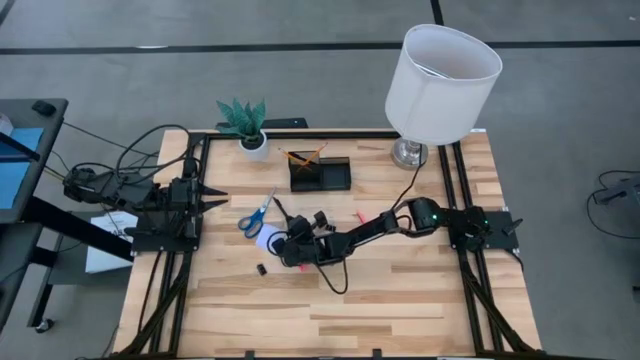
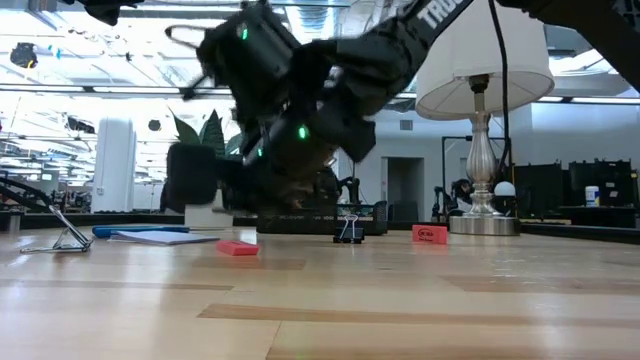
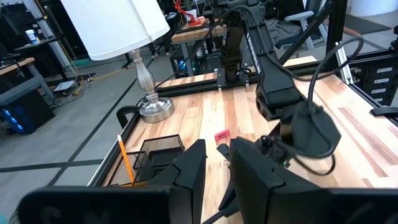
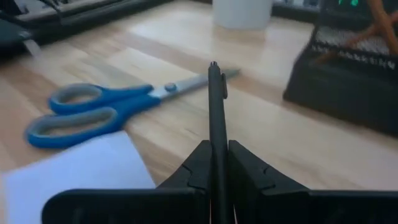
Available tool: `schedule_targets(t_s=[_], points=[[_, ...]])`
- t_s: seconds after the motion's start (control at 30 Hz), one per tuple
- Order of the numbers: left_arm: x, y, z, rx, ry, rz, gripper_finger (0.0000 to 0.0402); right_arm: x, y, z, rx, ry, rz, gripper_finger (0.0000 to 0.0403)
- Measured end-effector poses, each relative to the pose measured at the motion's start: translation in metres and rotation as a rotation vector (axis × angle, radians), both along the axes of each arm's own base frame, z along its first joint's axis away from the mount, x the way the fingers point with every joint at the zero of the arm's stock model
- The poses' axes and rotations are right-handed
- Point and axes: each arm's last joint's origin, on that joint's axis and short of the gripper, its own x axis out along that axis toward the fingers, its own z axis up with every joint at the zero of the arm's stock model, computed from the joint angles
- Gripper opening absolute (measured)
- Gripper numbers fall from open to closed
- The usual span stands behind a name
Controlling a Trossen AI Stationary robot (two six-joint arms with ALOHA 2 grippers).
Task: Pick and place office supplies into organizer
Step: Put the black ball pen into the desk organizer
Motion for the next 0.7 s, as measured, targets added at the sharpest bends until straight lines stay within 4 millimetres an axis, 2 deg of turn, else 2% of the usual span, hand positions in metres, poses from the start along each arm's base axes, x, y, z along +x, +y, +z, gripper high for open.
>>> schedule_targets(t_s=[0.3, 0.5, 0.7], points=[[0.0, 0.0, 0.0, 0.0, 0.0, 0.0, 0.0066, -0.003, 0.005, 0.041, -0.086, 0.003, 0.011, 0.0026], [0.0, 0.0, 0.0, 0.0, -0.001, 0.0, 0.0066, -0.007, 0.008, 0.081, -0.152, 0.03, 0.059, 0.0026], [0.0, 0.0, 0.0, 0.0, -0.001, 0.0, 0.0066, -0.023, 0.006, 0.121, -0.215, 0.117, 0.077, 0.0026]])
